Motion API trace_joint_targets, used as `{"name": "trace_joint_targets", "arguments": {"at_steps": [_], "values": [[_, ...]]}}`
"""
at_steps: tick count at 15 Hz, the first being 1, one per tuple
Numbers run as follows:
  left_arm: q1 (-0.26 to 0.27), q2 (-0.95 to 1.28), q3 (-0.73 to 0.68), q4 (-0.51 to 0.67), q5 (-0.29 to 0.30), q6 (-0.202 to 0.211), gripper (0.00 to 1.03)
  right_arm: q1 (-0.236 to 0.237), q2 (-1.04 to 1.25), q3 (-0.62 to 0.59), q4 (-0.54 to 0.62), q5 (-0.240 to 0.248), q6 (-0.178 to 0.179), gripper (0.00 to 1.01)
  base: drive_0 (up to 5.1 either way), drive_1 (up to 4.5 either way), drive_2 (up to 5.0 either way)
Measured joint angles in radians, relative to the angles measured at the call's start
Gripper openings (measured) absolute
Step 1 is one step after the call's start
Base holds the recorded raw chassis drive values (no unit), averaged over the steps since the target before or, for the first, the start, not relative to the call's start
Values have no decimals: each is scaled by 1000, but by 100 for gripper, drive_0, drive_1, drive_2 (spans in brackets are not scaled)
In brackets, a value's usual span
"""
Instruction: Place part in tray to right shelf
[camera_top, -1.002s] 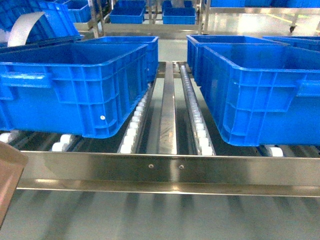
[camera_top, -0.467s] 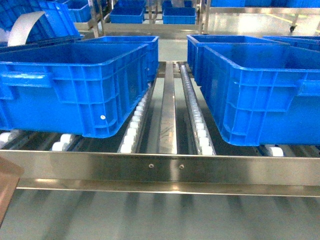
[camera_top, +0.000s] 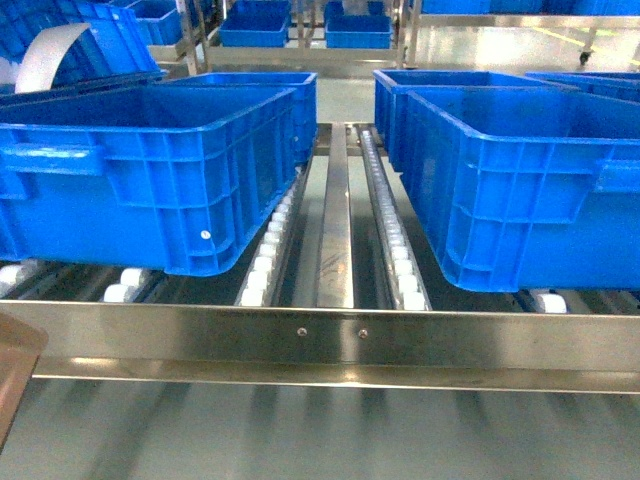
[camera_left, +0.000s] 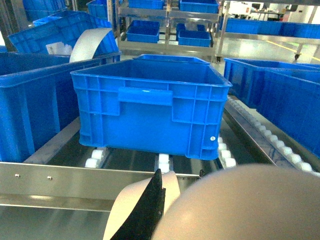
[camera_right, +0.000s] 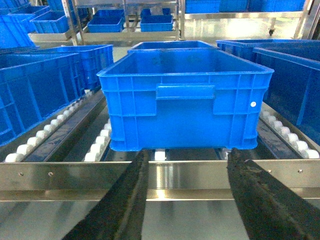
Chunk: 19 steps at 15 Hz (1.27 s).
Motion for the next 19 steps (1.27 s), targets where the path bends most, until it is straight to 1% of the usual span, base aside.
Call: {"name": "trace_joint_targets", "arguments": {"at_steps": [1,3,4,6,7,10,19], "values": [[0,0,0,0,0,0,13,0,0,0,0,0,0,50,0,0,0],[0,0,0,0,0,0,13,0,0,0,0,0,0,61,0,0,0],[0,0,0,0,0,0,13,0,0,0,0,0,0,70,0,0,0],[0,0,0,0,0,0,13,0,0,0,0,0,0,96,0,0,0],[0,0,0,0,0,0,13,0,0,0,0,0,0,100,0,0,0],[0,0,0,0,0,0,13,0,0,0,0,0,0,97,0,0,0],[0,0,0,0,0,0,13,0,0,0,0,0,0,98,0,0,0]]}}
